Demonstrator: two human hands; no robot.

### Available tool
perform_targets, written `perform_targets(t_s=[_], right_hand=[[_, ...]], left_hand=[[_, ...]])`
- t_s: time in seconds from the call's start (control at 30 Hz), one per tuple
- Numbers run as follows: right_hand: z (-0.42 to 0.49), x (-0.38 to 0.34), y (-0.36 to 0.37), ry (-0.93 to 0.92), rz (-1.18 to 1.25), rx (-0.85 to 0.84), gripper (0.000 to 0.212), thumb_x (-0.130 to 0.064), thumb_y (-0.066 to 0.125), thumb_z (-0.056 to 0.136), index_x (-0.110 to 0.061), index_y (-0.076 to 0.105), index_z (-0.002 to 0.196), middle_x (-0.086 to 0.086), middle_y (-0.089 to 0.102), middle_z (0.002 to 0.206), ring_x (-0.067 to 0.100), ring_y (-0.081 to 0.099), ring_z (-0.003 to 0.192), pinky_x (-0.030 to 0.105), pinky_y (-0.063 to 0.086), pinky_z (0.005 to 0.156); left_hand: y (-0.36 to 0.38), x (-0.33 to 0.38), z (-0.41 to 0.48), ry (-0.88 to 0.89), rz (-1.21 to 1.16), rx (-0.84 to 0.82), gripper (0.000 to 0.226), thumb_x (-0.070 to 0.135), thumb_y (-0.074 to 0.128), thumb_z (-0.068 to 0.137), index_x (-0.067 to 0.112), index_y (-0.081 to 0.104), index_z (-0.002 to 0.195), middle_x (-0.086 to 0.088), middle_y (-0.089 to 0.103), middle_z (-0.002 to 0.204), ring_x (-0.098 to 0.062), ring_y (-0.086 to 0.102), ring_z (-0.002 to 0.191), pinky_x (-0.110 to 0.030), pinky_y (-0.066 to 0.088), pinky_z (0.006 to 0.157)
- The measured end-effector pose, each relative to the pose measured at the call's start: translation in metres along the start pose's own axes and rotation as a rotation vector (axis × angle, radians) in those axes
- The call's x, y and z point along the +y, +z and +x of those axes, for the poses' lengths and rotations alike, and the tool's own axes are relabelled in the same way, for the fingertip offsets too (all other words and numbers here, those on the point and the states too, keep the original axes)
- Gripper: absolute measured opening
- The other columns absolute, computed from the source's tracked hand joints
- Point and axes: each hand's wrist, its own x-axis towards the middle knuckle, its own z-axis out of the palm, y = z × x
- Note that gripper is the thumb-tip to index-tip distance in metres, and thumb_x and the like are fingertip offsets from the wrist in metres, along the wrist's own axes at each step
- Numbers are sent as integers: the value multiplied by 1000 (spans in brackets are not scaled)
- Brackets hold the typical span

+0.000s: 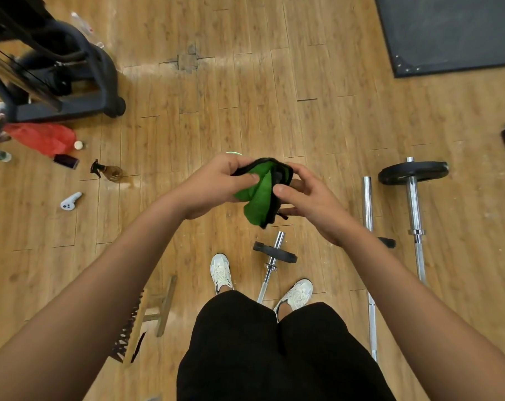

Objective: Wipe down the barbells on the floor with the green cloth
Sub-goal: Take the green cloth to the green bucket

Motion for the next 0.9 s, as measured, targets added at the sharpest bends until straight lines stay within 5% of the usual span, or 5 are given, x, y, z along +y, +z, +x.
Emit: perform_targets(t_s=[0.17,0.33,0.6,0.77,0.9], right_hand=[[1,1,12,-58,-31,30,56,-46,74,82,-38,53,133,3,68,122,23,71,104,53,57,91],[10,2,16,-131,-54,69,49,-14,58,99,-38,44,139,3,77,103,15,72,102,30,57,87],[13,7,0,-28,189,265,65,4,55,97,-28,38,151,2,75,81,13,73,85,25,57,73],[13,-10,-9,-11,-17,90,77,5,60,89,-32,34,152,-4,58,138,12,57,126,42,48,107],[21,-38,-1,-238,-68,10,68,-30,65,91,-49,31,147,-9,40,155,2,34,143,46,32,118]], left_hand=[[-1,0,-2,-34,-19,-61,26,9,47,107,17,67,122,-18,71,116,-26,69,107,-44,56,96],[-11,-4,0,-19,-209,66,24,8,47,105,12,64,122,-13,74,116,-30,70,111,-39,62,84],[-31,-5,2,104,-489,399,31,4,46,105,0,57,133,-16,70,118,-26,71,103,-40,62,76],[-31,5,3,167,-521,406,38,3,47,104,7,52,141,-18,61,138,-27,68,111,-44,62,79],[-29,15,6,185,-495,299,47,2,51,102,15,47,147,-9,66,131,-25,70,105,-40,63,69]])
